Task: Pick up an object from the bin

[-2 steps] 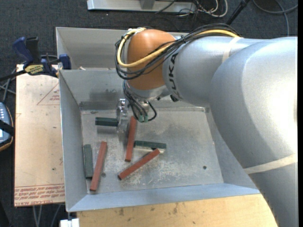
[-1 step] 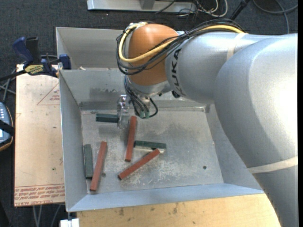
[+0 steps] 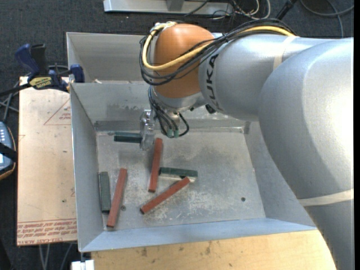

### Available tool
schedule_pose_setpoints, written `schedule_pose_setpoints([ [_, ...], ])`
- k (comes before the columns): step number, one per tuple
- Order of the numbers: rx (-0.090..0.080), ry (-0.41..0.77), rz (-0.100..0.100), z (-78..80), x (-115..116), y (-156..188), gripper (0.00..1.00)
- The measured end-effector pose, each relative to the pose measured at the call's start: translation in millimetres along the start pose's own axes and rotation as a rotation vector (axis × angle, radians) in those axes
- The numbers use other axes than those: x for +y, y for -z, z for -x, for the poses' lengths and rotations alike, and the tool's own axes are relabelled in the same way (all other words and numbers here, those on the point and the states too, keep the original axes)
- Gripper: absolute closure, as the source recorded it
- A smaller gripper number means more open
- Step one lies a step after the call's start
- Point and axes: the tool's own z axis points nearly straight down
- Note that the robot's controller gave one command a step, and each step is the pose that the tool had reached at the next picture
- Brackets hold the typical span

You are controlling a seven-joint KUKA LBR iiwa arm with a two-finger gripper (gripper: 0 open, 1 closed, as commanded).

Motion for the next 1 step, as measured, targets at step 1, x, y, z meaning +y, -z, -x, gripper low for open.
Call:
schedule_pose_setpoints([
  [1, 0.004, 0.000, -0.001, -0.7, -0.2, 8.9, 1.00],
])
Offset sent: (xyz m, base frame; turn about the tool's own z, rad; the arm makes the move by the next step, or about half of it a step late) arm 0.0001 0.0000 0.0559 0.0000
